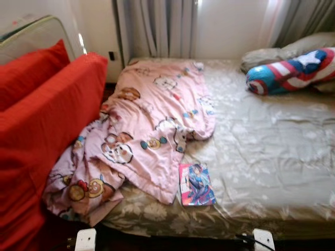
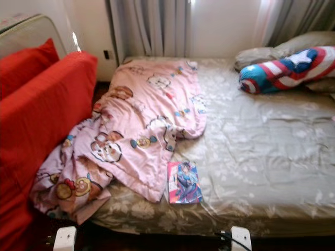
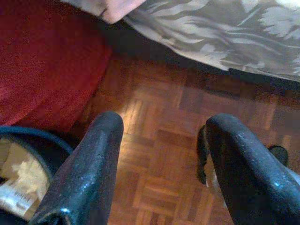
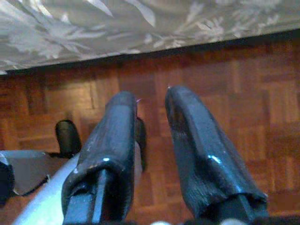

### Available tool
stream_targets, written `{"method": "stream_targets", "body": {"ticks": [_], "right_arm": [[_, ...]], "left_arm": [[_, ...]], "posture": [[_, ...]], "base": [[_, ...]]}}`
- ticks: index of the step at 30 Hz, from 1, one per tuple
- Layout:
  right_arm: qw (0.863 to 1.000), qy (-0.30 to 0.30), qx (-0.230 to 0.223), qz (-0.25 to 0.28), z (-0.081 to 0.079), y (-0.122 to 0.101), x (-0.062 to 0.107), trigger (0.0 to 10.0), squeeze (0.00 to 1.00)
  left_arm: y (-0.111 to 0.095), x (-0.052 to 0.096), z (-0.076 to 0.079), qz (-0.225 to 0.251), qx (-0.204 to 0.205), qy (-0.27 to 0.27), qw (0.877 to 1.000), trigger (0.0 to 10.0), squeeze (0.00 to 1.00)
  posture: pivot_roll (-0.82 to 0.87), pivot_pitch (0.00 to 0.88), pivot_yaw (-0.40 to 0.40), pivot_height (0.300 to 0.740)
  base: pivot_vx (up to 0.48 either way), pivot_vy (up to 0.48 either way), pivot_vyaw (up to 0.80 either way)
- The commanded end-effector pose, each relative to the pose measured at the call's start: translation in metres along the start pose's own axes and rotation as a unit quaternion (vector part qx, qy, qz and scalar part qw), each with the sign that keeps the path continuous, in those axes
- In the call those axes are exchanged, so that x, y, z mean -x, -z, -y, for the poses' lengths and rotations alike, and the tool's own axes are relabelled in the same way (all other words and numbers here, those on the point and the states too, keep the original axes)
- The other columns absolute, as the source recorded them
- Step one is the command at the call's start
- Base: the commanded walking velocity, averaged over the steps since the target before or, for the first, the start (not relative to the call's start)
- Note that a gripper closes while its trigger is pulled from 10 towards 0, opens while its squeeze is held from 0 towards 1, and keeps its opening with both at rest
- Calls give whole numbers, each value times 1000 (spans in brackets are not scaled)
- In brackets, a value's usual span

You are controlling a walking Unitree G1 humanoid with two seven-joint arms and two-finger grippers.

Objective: Clean up the room

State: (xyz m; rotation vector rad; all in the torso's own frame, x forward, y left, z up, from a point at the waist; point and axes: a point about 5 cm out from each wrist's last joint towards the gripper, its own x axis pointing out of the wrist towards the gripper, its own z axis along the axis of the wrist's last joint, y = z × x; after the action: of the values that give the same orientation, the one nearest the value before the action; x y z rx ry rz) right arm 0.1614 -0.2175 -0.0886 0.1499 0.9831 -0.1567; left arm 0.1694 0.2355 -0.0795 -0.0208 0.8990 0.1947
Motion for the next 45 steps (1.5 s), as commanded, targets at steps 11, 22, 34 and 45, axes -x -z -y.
{"method": "stream_targets", "body": {"ticks": [11, 22, 34, 45], "right_arm": [[1000, -9, 25, -14, -8, 12, 1, 10000, 0], [1000, -5, 16, -1, -7, 7, 1, 10000, 0], [999, -20, 30, 0, -14, 11, 1, 10000, 0], [1000, -17, 25, 6, -13, 9, 1, 10000, 0]], "left_arm": [[6, 2, 7, 12, 16, 1, 1000, 10000, 0], [6, 3, 16, 27, 7, 13, 1000, 10000, 0], [6, 4, 14, 35, -1, 15, 999, 10000, 0], [4, 3, 20, 38, -9, 26, 999, 10000, 0]], "posture": [[27, 0, -11, 740], [19, 0, -15, 740], [9, 0, -4, 740], [-11, 0, 3, 740]], "base": [[0, 0, 364], [0, 0, 73], [192, 0, 244], [270, 0, 217]]}}
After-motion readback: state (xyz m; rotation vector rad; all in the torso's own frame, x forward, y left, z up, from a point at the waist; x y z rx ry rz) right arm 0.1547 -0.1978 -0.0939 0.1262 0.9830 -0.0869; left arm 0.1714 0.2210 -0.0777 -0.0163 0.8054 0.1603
